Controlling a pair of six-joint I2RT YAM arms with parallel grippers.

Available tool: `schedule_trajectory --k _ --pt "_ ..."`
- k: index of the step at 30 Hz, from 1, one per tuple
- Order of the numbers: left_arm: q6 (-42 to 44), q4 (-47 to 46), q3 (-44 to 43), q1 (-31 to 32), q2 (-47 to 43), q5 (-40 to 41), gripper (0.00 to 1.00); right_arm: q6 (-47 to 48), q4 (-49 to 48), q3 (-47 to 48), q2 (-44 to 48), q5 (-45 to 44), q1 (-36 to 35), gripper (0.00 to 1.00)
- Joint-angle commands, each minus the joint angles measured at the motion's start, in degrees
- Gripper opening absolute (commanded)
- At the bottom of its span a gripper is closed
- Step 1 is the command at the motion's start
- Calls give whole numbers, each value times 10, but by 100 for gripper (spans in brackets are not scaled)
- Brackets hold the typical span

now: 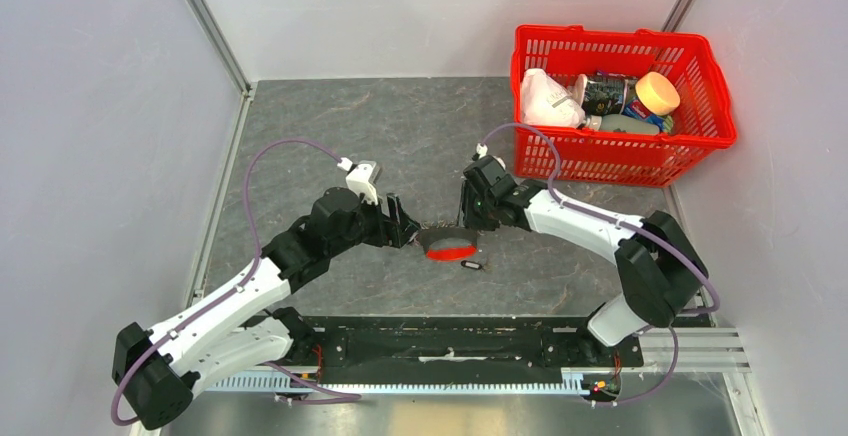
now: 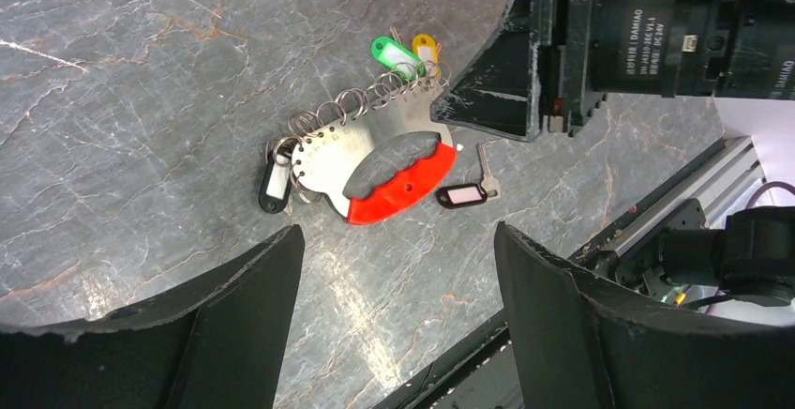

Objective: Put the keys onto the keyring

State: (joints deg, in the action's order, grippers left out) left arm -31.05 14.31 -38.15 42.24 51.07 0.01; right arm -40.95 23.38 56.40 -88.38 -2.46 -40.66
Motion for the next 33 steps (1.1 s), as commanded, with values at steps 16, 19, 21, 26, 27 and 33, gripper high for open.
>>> schedule_trajectory --k 16,19,21,26,27,33 --pt "-9 -38 9 2 -10 19 80 -43 -22 70 -80 -96 0 43" --pt "-9 -41 9 2 -8 19 80 -42 -16 70 -84 -103 6 43" --pt "-9 -43 9 2 -7 19 80 -39 -17 70 -88 -105 9 43" --pt "-7 -45 8 2 -5 19 80 -36 -17 75 -103 -99 20 38" --pt "-7 -45 9 2 -5 20 81 -36 -18 76 -106 -97 22 38" --pt "-6 -45 9 2 -3 20 80 -35 -22 77 -119 -90 28 35"
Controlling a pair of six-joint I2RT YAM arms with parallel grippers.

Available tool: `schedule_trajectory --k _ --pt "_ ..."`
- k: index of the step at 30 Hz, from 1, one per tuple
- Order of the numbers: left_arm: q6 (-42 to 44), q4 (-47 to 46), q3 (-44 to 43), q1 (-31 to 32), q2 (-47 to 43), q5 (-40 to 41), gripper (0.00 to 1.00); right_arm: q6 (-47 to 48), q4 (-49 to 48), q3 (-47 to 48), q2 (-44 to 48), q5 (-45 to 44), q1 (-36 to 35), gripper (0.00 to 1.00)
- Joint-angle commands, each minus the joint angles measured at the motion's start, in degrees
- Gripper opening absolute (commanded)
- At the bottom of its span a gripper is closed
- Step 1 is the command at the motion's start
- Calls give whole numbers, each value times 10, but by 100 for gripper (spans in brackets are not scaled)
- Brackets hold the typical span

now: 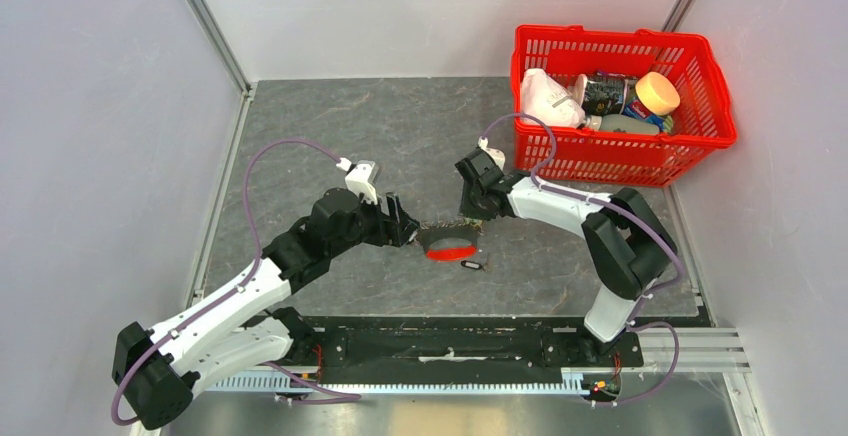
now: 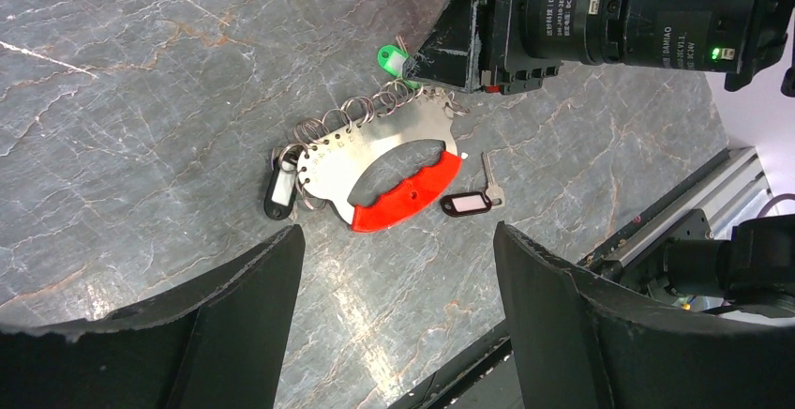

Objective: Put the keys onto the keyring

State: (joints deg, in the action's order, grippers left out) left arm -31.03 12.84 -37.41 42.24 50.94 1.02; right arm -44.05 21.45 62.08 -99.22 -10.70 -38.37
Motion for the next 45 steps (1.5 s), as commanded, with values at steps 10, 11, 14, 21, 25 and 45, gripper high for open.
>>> schedule_trajectory --k 10,11,14,21,25,45 --pt "-6 -30 1 2 3 11 80 -5 -11 13 -22 5 12 31" --pt "-6 -30 1 2 3 11 80 -4 -11 13 -23 6 12 31" --pt "-6 -30 1 2 5 10 80 -3 -11 10 -26 9 13 31" --pt "-6 -31 -1 2 9 10 80 2 -10 4 -28 8 15 31" --pt "-6 -32 -2 2 10 10 80 5 -10 2 -30 16 16 30" --pt "-7 -30 0 2 6 9 80 8 -11 -3 -41 52 16 18"
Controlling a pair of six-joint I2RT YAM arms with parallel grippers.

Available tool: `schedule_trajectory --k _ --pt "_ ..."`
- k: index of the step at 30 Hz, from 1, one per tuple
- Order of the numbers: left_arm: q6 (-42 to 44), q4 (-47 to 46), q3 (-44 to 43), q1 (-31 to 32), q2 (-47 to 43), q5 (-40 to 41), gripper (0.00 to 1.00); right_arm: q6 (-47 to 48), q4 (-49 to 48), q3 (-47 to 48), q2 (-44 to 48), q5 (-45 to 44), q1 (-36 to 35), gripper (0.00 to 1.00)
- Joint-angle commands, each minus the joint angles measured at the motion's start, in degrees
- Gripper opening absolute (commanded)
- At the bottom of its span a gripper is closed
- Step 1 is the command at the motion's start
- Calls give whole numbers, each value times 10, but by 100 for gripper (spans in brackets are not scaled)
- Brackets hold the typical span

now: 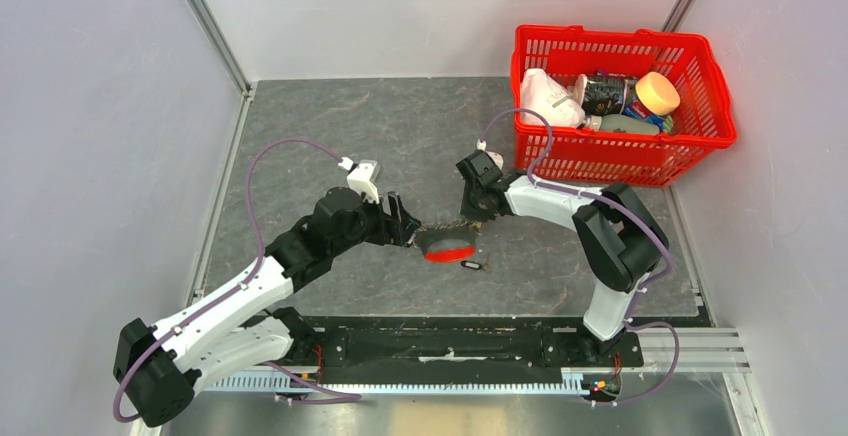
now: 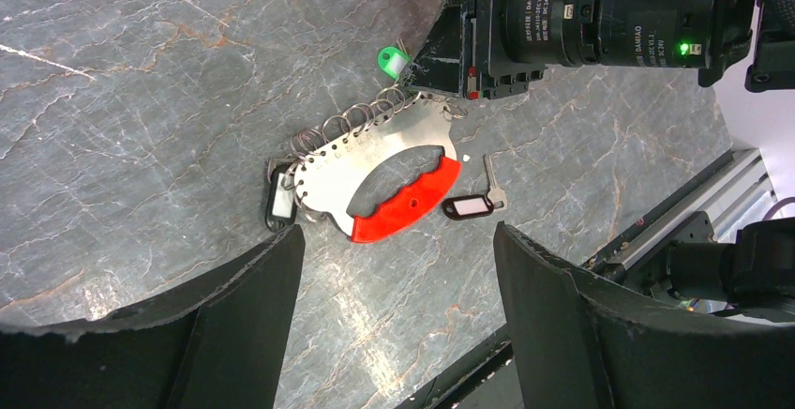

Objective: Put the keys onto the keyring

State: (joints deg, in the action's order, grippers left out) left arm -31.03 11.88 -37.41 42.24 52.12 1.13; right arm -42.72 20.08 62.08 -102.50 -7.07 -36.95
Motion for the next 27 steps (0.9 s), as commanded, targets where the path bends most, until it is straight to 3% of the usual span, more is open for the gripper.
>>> schedule_trajectory --k 1,7,15,27 --pt "-6 -20 1 2 -6 9 80 -5 3 -3 -6 16 1 18" --pt "-7 -21 1 2 -6 8 80 -7 3 -10 13 9 2 16" --pt "-8 -21 0 2 -6 6 80 4 4 -14 53 5 2 0" --pt "-20 -30 -1 2 -11 -9 80 87 -13 -45 166 -5 2 0"
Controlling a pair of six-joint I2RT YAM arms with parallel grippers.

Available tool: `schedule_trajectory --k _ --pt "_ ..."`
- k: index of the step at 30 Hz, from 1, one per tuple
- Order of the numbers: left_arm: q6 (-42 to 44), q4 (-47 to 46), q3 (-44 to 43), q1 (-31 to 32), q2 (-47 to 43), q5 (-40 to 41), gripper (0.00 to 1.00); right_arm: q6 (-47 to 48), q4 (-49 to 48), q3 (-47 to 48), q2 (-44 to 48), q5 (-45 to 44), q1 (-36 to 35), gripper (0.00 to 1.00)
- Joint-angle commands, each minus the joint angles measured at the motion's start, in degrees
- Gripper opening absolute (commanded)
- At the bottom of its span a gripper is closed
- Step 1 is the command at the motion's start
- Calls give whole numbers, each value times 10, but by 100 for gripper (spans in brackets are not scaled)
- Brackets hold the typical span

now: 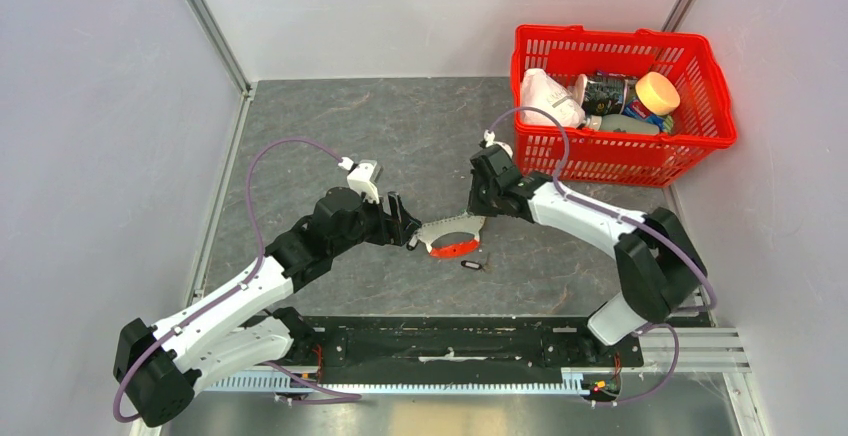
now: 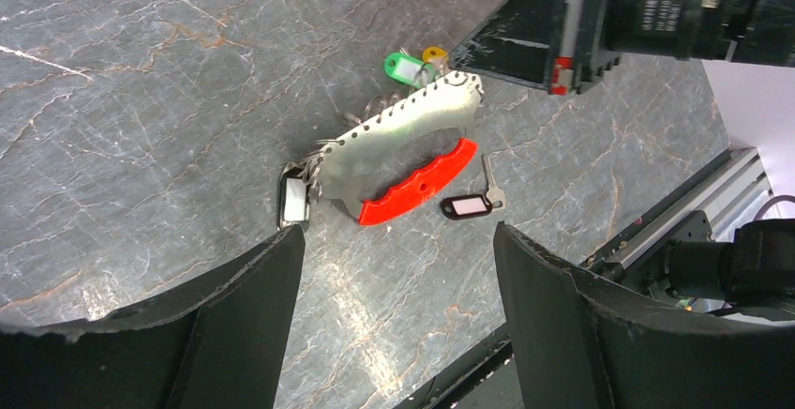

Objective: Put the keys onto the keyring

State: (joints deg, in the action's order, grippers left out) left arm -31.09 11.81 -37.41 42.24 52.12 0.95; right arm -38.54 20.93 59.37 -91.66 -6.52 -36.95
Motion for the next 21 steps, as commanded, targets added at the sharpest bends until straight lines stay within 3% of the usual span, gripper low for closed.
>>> schedule_trajectory --k 1,14,21 --pt "-20 -31 -1 2 -11 -7 80 54 -26 -22 68 -10 2 0" --pt "-33 -37 -6 3 -47 -36 80 204 -44 -32 215 64 1 0" --pt "-34 -49 -13 2 -86 -76 80 265 -14 10 259 196 0 0"
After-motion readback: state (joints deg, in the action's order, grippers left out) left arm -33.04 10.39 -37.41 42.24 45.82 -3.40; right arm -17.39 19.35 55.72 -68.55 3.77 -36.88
